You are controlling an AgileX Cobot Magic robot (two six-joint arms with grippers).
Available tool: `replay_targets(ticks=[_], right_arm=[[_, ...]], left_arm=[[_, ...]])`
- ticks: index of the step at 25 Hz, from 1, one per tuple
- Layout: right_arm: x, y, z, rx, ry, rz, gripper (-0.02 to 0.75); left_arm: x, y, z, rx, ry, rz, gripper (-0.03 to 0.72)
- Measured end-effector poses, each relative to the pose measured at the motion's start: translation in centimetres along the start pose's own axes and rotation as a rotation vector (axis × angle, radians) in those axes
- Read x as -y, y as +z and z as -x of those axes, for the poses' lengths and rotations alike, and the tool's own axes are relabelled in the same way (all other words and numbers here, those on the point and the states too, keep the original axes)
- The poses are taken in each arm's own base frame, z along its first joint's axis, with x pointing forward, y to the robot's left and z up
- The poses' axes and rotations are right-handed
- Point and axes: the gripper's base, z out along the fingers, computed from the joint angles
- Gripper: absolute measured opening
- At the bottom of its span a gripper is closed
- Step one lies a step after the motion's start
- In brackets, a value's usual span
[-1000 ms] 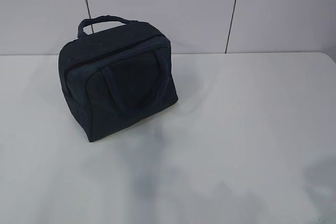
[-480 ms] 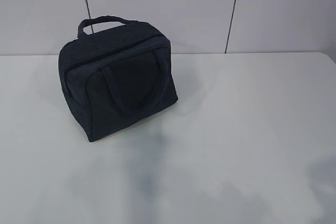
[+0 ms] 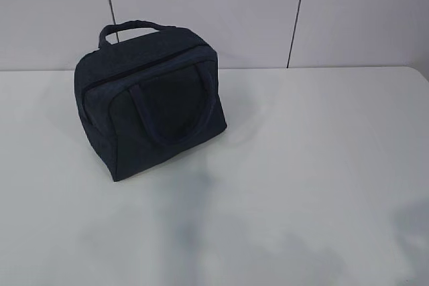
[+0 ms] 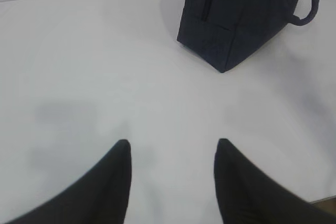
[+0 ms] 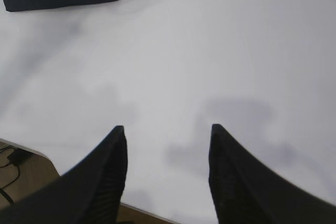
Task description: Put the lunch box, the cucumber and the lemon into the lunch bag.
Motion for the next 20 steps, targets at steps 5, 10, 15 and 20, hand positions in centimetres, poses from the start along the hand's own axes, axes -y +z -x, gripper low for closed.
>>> replay_targets(ticks=[5, 10, 15, 20], right_arm=[[0.00, 0.00, 0.00, 0.000, 0.000, 0.000, 0.367], [0.00, 0.00, 0.00, 0.000, 0.000, 0.000, 0.367], [0.00, 0.00, 0.00, 0.000, 0.000, 0.000, 0.367], [-0.01, 0.01, 0.00, -0.001, 0.004, -0.006, 0.367]], left_arm=[[0.00, 0.00, 0.00, 0.000, 0.000, 0.000, 0.353], [0.00, 0.00, 0.00, 0.000, 0.000, 0.000, 0.352], [0.01, 0.00, 0.00, 0.000, -0.004, 0.007, 0.344], [0.06, 0.01, 0.01, 0.003, -0.046, 0.081, 0.329]])
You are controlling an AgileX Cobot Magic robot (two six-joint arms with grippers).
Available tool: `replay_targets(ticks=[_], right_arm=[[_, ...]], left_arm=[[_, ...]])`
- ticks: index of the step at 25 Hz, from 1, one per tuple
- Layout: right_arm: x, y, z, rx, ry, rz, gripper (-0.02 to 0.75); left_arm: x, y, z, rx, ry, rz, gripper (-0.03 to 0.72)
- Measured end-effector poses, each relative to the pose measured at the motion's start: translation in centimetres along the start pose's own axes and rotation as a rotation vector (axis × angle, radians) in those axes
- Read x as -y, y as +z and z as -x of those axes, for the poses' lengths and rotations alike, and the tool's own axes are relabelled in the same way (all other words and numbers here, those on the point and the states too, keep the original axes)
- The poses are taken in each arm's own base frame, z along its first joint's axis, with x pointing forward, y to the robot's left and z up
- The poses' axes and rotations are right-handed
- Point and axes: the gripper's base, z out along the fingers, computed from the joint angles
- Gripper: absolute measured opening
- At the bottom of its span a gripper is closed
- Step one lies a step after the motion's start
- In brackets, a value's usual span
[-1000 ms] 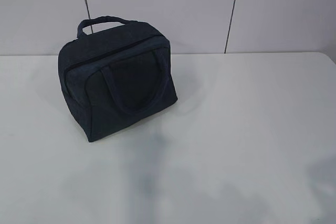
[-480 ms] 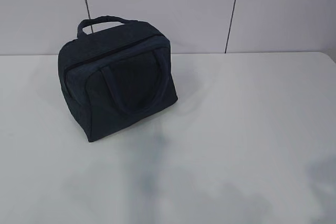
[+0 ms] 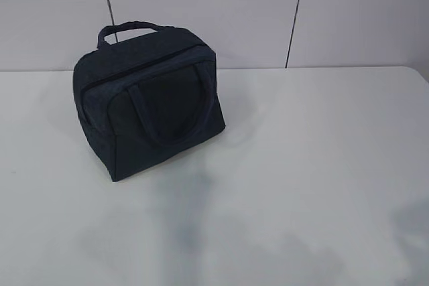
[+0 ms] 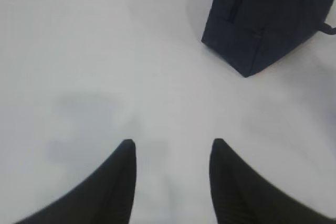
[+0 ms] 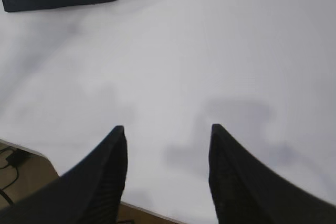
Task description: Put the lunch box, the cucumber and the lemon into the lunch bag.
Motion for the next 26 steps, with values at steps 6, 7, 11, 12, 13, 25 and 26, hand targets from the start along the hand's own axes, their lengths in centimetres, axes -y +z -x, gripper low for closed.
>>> replay_targets(ticks=[6, 7, 11, 12, 13, 25, 26], right_arm=[[-0.07, 0.07, 0.06, -0.004, 0.037, -0.065, 0.367], [-0.08, 0.07, 0.06, -0.004, 0.039, -0.067, 0.367], [-0.08, 0.07, 0.06, -0.004, 0.039, -0.068, 0.367], [-0.08, 0.07, 0.06, -0.004, 0.039, -0.068, 0.367], [-0.08, 0.07, 0.06, -0.004, 0.039, -0.068, 0.367], [-0.08, 0.07, 0.05, -0.006, 0.041, -0.068, 0.367], [-0.08, 0.07, 0.05, -0.006, 0.041, -0.068, 0.367]], left_arm=[[0.03, 0.01, 0.00, 0.001, -0.022, 0.040, 0.326], [0.03, 0.01, 0.00, 0.002, -0.023, 0.042, 0.326], [0.03, 0.01, 0.00, 0.002, -0.025, 0.044, 0.326], [0.03, 0.01, 0.00, 0.002, -0.025, 0.044, 0.326], [0.03, 0.01, 0.00, 0.002, -0.025, 0.044, 0.326], [0.03, 0.01, 0.00, 0.002, -0.025, 0.044, 0.325], [0.03, 0.01, 0.00, 0.002, -0.025, 0.044, 0.326]])
